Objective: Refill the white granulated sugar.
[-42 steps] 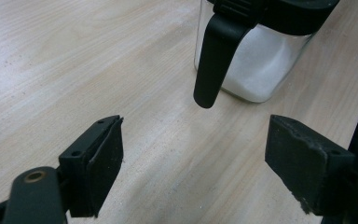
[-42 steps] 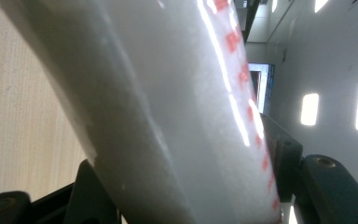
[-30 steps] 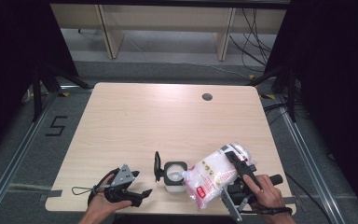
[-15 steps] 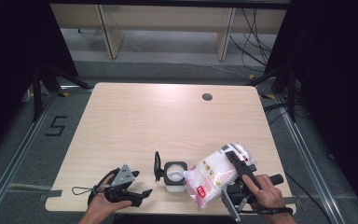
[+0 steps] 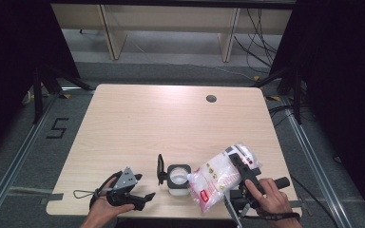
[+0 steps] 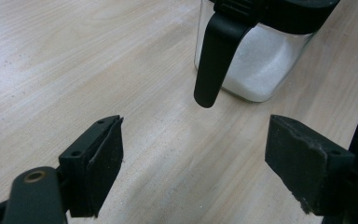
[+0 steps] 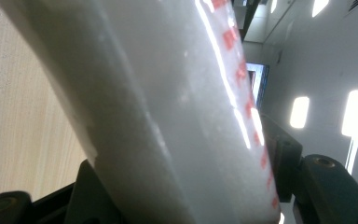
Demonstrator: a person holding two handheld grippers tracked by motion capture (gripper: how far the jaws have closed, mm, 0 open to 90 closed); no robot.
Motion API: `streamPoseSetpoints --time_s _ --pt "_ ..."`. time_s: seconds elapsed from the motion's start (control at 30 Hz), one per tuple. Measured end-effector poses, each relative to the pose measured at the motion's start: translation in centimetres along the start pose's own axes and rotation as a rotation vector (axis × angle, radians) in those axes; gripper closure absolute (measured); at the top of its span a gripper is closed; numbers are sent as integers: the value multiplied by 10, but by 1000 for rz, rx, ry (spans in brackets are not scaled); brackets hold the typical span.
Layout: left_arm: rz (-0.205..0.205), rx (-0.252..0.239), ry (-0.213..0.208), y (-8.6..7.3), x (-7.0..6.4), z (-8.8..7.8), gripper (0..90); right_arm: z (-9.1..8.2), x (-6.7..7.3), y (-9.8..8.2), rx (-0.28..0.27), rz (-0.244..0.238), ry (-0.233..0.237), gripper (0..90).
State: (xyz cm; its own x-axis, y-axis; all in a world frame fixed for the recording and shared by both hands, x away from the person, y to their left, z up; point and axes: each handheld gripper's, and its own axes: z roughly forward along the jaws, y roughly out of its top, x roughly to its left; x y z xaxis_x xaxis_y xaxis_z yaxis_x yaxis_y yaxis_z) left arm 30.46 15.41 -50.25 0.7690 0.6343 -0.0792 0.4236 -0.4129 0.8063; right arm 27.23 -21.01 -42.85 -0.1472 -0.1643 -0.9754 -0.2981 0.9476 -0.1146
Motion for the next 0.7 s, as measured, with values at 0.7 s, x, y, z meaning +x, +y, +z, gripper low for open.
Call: streamPoseSetpoints --time_s 0.7 --pt "5 0 -1 0 0 0 188 -1 -3 -2 -2 10 7 460"
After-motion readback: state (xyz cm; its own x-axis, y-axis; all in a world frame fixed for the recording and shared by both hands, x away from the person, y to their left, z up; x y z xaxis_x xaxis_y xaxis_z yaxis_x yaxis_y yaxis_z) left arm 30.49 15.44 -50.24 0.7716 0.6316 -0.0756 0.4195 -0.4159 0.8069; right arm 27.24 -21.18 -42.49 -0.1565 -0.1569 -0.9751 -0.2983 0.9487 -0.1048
